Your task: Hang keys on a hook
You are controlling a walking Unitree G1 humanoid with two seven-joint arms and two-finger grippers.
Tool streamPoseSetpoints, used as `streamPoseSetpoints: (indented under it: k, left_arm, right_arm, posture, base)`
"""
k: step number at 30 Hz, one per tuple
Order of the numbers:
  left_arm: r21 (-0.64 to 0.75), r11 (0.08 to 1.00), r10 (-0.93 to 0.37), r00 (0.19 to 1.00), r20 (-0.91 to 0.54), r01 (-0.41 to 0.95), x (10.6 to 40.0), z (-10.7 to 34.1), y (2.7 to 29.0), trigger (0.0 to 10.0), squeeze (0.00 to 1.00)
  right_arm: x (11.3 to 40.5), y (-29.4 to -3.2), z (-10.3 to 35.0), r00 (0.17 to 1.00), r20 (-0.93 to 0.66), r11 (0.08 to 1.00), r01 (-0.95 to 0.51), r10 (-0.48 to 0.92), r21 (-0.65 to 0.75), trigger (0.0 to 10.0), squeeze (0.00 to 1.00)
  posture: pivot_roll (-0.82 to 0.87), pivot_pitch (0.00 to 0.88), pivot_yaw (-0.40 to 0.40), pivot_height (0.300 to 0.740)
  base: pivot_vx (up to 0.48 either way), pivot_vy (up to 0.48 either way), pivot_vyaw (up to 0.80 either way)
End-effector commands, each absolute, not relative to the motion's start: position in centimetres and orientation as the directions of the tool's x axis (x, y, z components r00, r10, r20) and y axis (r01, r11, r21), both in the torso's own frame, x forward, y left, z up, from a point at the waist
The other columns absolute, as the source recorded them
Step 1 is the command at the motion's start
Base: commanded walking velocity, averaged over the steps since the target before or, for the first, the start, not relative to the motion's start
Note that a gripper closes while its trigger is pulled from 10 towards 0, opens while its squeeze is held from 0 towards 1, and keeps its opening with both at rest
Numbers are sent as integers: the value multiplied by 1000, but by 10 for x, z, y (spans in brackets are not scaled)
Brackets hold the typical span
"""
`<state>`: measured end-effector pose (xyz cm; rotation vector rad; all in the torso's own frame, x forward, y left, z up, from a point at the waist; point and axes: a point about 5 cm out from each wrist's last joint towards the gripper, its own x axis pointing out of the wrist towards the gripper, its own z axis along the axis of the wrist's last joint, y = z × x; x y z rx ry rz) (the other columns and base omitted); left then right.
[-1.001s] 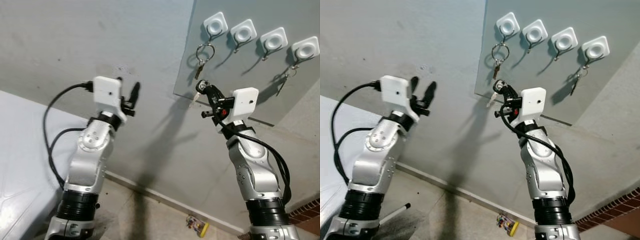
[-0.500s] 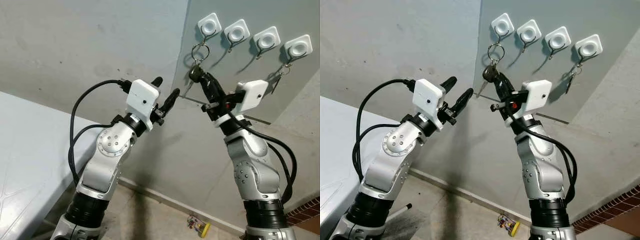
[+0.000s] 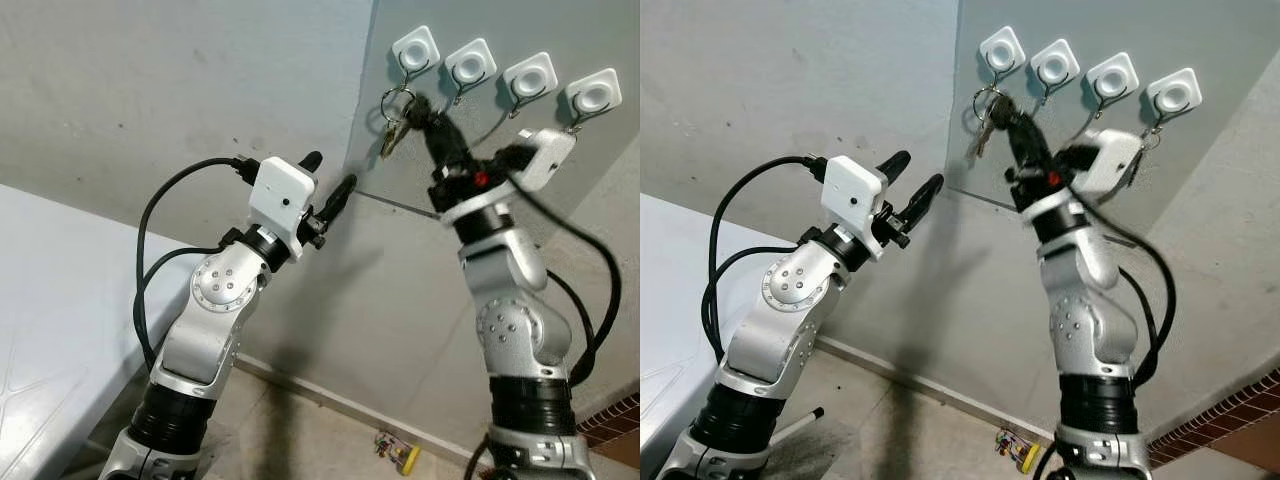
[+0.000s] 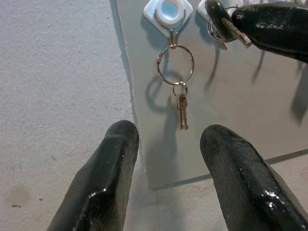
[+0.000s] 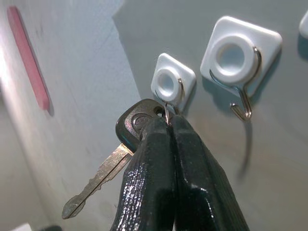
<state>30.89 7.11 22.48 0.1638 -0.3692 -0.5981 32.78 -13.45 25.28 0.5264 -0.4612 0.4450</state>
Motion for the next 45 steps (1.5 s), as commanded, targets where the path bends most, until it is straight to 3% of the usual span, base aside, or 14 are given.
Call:
streamPoseSetpoints:
  k: [1,21,32,45]
  left_arm:
    - [265,820,-572,753,327,508,308,233,71,10000,0]
    - [203,816,-578,749,325,542,303,233,64,10000,0]
    - [192,825,-564,758,328,531,302,235,67,10000,0]
    - [189,835,-550,769,327,517,302,235,69,10000,0]
  right_arm:
    - [330,-141,259,806,535,761,-508,255,403,10000,0]
    - [336,-149,256,846,480,649,-501,230,573,10000,0]
    - [340,-158,245,877,439,531,-470,193,705,10000,0]
    - [338,-161,249,851,467,568,-514,241,643,10000,0]
  posture:
    - [4,32,-72,740]
    - [8,50,-75,740]
    - [15,67,-77,740]
    - [18,76,-78,740]
  base:
    - [0,0,0]
    - [0,0,0]
    - [0,0,0]
    - [0,0,0]
